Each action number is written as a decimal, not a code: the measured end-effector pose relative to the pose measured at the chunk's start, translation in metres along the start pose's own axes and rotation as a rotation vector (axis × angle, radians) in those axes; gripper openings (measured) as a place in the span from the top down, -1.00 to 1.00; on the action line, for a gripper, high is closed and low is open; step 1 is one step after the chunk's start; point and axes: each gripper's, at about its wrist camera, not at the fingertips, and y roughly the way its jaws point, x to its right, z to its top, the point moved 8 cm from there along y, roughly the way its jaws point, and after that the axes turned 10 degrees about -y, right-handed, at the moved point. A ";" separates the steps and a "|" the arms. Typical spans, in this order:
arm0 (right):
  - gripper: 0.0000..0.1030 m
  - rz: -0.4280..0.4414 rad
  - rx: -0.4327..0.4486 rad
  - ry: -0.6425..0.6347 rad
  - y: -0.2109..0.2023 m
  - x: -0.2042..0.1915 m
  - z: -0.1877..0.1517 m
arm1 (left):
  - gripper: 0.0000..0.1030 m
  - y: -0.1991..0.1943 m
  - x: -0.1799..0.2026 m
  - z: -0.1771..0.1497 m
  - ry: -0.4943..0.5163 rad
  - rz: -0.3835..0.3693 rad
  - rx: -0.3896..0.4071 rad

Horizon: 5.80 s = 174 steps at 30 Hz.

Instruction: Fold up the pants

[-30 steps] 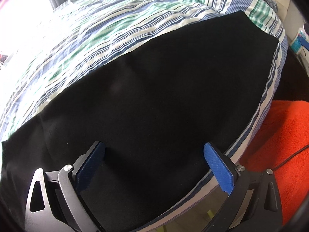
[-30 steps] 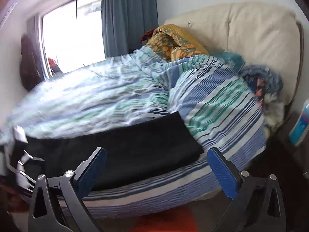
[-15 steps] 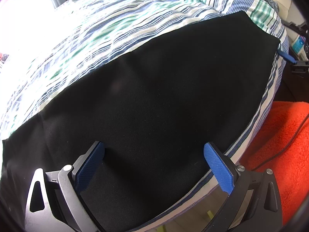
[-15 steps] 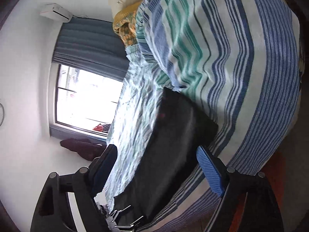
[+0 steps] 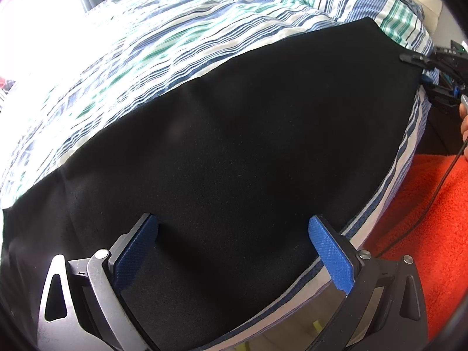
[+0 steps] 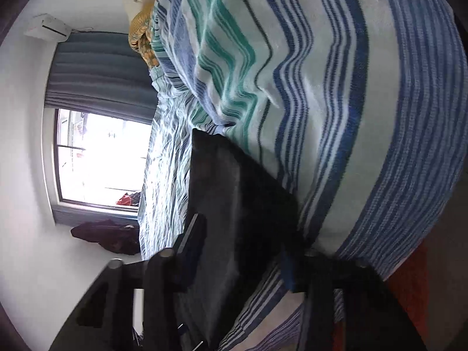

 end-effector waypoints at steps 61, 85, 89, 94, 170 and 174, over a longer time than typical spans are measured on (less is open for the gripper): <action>-0.84 -0.109 -0.191 -1.430 0.028 -0.244 -0.377 | -0.97 -0.115 -0.202 -0.076 -0.499 -0.261 0.196; -0.85 -0.211 -0.149 -1.164 0.031 -0.213 -0.316 | -0.97 -0.123 -0.219 -0.110 -0.529 -0.226 0.247; -0.85 -0.205 -0.147 -1.115 0.030 -0.208 -0.309 | -0.97 -0.124 -0.213 -0.103 -0.483 -0.223 0.279; -0.85 -0.209 -0.149 -1.089 0.032 -0.206 -0.306 | -0.63 -0.106 -0.206 -0.088 -0.428 -0.170 0.247; -0.95 -0.184 -0.107 -1.395 0.095 -0.242 -0.320 | -0.54 -0.099 -0.269 -0.132 -0.603 0.041 0.233; -0.95 -0.188 -0.114 -1.391 0.095 -0.240 -0.320 | -0.54 -0.099 -0.272 -0.133 -0.613 0.046 0.235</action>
